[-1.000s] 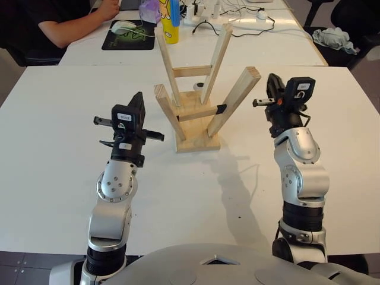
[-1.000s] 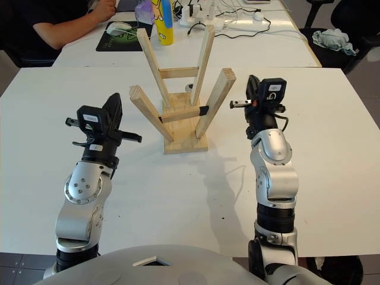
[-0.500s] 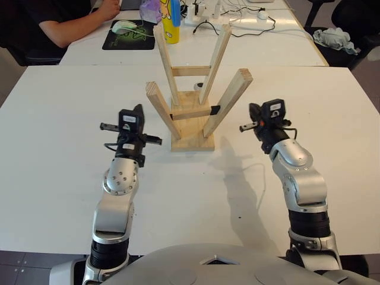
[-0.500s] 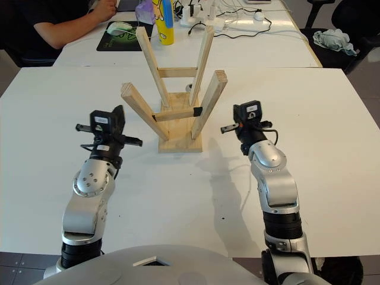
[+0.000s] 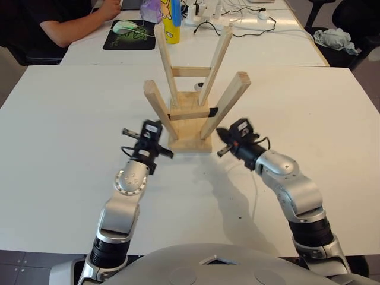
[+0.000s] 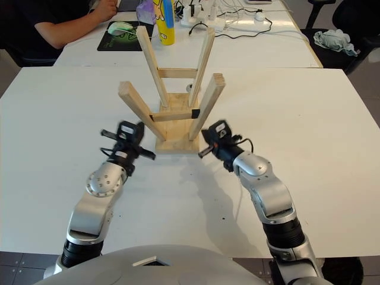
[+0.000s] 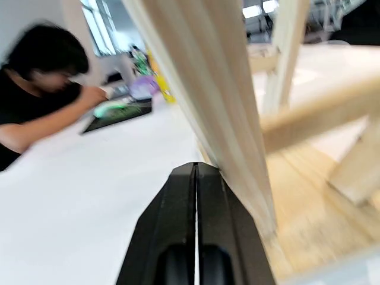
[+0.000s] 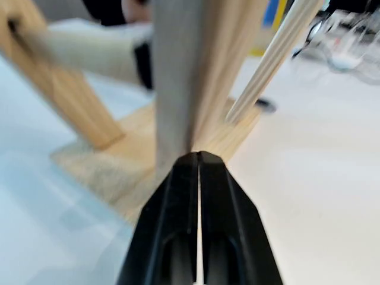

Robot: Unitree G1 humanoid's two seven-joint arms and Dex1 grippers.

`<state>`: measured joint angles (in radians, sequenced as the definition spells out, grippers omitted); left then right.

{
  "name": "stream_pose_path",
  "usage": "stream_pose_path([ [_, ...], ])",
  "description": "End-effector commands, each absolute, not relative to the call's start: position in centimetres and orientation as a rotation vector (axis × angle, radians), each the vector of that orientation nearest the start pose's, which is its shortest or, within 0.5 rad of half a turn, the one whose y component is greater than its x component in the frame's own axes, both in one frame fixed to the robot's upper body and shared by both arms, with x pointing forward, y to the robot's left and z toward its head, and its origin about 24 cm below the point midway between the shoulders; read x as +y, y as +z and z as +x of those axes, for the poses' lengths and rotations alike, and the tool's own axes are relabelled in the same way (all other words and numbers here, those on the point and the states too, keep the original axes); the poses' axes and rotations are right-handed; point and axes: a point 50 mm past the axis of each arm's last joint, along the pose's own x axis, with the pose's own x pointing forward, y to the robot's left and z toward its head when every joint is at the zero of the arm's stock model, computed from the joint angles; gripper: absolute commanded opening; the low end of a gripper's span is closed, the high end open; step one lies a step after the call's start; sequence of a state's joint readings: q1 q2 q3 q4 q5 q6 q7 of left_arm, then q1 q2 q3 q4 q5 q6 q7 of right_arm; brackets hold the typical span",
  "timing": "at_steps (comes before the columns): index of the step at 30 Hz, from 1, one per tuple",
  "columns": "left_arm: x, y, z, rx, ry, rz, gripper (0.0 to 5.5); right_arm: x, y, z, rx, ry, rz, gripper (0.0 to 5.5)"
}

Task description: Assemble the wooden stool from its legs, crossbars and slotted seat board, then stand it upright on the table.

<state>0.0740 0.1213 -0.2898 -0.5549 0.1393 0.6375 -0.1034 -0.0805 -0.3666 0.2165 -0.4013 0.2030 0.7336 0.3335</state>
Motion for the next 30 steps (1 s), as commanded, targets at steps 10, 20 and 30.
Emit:
stream_pose_path([
  [10, 12.7, 12.0, 23.0, -0.056, -0.119, 0.209, 0.0, -15.5, 13.5, 27.7, -0.042, 0.326, -0.039, 0.04],
  [20, 11.0, 7.4, 22.7, 0.263, -0.283, 0.174, 0.0, -13.1, 6.1, 22.5, 0.494, 0.848, -0.283, 0.04],
  [30, 19.2, 7.0, 23.5, 0.301, -0.264, 0.349, 0.0, -20.0, 6.9, 29.3, 0.351, 0.474, -0.229, 0.04],
])
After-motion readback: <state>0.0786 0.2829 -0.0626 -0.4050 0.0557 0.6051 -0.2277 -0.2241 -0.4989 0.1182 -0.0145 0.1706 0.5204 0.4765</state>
